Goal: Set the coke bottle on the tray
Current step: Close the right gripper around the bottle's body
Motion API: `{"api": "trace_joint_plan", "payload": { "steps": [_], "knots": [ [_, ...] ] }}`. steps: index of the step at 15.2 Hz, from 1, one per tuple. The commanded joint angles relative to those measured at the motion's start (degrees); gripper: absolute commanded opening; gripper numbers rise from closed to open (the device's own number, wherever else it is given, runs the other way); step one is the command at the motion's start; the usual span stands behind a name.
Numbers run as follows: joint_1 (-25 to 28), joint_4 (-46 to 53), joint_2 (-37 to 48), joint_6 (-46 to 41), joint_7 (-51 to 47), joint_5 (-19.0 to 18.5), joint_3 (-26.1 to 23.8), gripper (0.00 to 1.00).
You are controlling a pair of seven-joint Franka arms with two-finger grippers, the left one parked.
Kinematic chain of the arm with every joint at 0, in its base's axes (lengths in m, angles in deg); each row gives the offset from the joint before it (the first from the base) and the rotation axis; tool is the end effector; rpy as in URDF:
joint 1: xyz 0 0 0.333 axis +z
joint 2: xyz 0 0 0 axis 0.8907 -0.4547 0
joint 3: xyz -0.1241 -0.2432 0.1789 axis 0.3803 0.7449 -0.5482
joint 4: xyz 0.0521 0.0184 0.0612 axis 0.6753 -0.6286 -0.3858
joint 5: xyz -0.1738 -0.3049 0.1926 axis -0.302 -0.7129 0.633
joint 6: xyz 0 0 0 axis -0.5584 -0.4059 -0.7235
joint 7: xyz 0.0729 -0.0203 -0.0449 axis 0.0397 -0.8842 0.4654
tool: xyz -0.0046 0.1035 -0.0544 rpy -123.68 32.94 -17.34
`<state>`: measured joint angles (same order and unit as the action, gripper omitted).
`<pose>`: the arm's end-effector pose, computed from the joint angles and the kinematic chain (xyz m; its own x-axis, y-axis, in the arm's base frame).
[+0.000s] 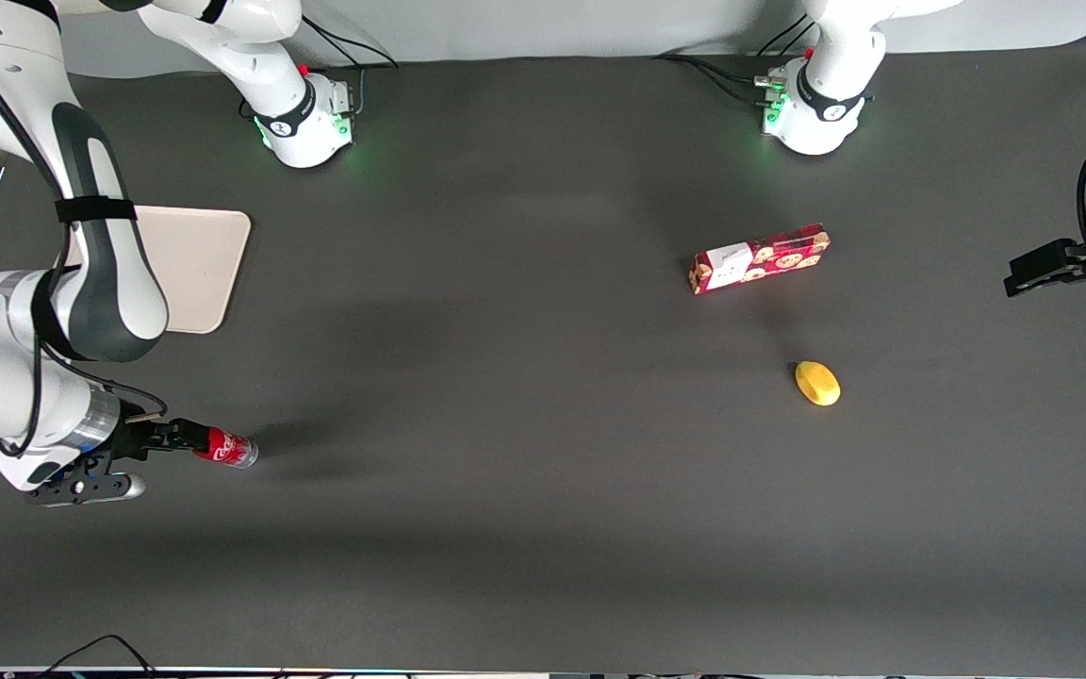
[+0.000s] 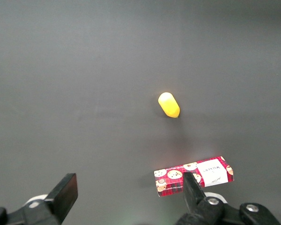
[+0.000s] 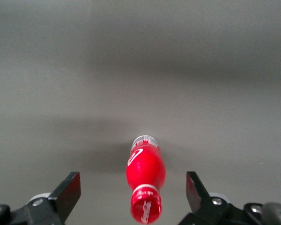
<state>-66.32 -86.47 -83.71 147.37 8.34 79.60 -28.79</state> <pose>0.6947 -0.0278 0.3480 0.9961 0.0722 0.0510 0.0716 -0.9973 0.0151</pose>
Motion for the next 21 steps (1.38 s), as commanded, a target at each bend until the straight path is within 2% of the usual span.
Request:
{"api": "trace_joint_plan", "payload": {
  "steps": [1,5,8,10,15,17,19,21],
  "knots": [
    [-0.5,-5.3,0.7,5.1,0.5,-4.2,-0.4,1.0],
    [-0.8,-8.6,1.2,8.0,0.5,-4.4,-0.4,1.0],
    [-0.8,-8.6,1.2,7.9,0.5,-4.4,-0.4,0.99],
    [-0.9,-8.8,1.3,7.9,0.9,-4.4,-0.4,0.94],
    [-0.9,-8.8,1.8,7.0,0.9,-4.4,-0.4,0.94],
    [-1.2,-8.9,1.9,6.7,1.0,-4.4,-0.4,0.86],
    [-1.3,-9.3,1.9,6.5,0.6,-4.4,-0.4,0.72],
    [-1.3,-9.8,2.2,6.4,0.4,-4.4,-0.4,0.71]
  ]
}}
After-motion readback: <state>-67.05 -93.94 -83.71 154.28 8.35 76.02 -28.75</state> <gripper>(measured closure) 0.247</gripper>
